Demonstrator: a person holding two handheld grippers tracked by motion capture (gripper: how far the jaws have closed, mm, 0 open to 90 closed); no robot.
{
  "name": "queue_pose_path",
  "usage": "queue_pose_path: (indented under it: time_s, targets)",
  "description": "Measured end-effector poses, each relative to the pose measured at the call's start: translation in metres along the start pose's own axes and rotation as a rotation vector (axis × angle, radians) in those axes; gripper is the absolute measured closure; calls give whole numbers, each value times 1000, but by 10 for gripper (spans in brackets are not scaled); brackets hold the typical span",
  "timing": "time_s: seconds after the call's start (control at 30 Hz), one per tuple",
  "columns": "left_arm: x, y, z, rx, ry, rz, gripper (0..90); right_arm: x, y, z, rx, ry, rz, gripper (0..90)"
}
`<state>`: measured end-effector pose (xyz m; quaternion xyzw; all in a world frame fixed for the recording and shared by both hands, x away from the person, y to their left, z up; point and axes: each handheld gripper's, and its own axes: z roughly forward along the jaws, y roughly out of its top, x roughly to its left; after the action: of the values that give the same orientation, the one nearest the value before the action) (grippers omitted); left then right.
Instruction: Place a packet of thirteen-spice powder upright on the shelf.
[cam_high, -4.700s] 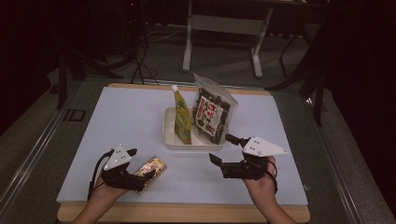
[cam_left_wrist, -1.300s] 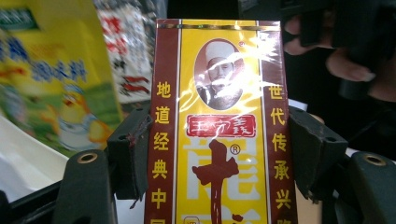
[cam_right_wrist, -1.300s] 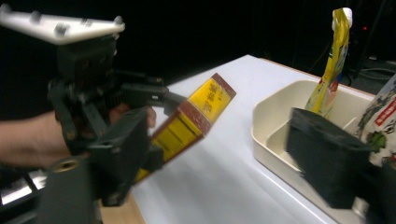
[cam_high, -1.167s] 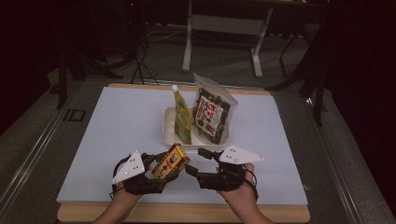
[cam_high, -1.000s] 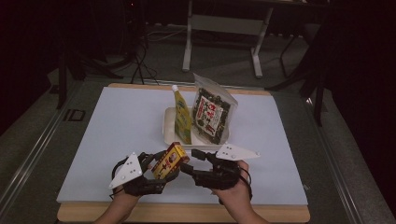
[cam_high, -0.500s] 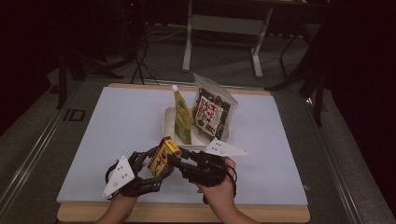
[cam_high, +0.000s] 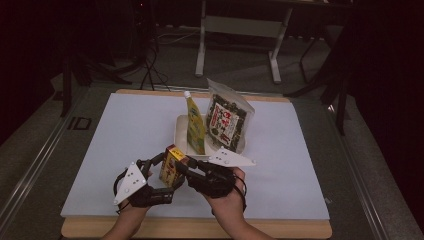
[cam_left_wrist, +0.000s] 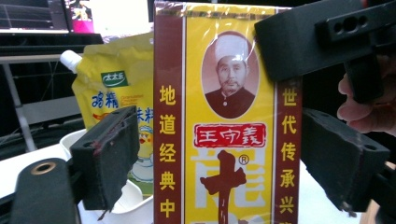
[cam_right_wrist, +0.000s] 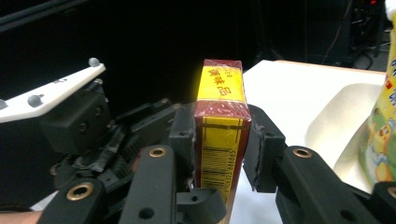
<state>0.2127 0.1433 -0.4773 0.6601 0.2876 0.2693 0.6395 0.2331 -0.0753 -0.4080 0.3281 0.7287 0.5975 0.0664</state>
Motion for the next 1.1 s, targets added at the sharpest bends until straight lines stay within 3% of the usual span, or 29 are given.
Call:
queue_pose_path:
  time_s: [0.17,0.23,0.3,0.43,0.57,0.67,0.73,0.93,1.1]
  targets:
    - [4,1,-1,37,51,6,37,-1,2,4,-10,-39,-28,677]
    - [4,1,-1,37,51,6,31,-2,3,5,-13,-49,-34,677]
    - [9,1,-6,43,89,-32,21,-4,7,8,-33,-85,-55,677]
    - [12,-1,-12,43,124,-43,21,-7,10,11,-57,-118,-69,677]
    - [17,-4,-20,47,175,-55,21,-9,15,19,-106,-202,-124,677]
    - [18,-4,-20,47,174,-61,21,-10,17,24,-121,-227,-135,677]
    - [22,-9,-24,61,209,-51,21,-10,19,32,-141,-291,-189,677]
    - [26,-15,-27,78,234,-58,21,-19,25,43,-180,-351,-148,677]
    - [29,-17,-29,78,273,-65,21,-27,28,52,-197,-428,-166,677]
